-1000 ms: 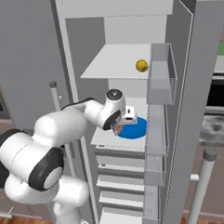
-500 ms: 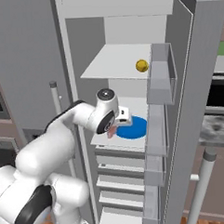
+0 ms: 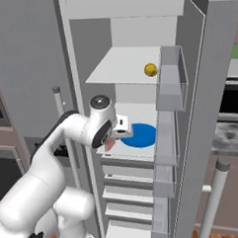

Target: Transport the steak from the fridge to the microwave and turn on the microwave.

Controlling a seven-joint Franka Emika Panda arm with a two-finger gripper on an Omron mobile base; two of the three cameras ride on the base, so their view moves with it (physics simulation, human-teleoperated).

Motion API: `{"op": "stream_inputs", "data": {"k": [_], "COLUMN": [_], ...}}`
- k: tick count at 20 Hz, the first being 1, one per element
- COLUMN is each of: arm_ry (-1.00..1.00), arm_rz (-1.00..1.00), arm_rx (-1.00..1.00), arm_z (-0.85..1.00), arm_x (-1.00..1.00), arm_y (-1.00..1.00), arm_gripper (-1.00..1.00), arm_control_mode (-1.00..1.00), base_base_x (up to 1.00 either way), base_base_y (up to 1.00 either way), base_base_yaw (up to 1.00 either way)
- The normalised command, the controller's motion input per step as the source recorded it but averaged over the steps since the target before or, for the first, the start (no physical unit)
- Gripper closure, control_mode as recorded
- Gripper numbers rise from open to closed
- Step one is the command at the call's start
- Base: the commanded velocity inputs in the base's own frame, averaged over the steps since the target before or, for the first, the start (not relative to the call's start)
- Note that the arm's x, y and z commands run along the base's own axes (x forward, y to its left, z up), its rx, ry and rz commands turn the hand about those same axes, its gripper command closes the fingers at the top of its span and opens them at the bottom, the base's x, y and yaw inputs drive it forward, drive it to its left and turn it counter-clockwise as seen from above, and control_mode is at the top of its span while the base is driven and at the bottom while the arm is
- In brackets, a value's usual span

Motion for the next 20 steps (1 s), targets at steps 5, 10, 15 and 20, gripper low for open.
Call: {"op": "stream_inputs", "data": {"k": [5,10,15,20], "arm_ry": [0.00,0.00,0.00,-0.01], "arm_rz": [-0.02,0.00,0.00,0.00], "arm_rx": [0.00,0.00,0.00,0.00], "arm_z": [0.17,0.14,0.06,0.02], "arm_x": [-0.36,-0.38,-0.28,-0.21], "arm_y": [0.20,0.19,0.11,0.05], "arm_gripper": [1.00,1.00,1.00,1.00], "arm_control_mode": [-1.00,-1.00,-1.00,-1.00], "base_base_x": [0.00,0.00,0.00,0.00], "base_base_y": [0.00,0.00,0.00,0.00], "base_base_yaw": [0.00,0.00,0.00,0.00]}}
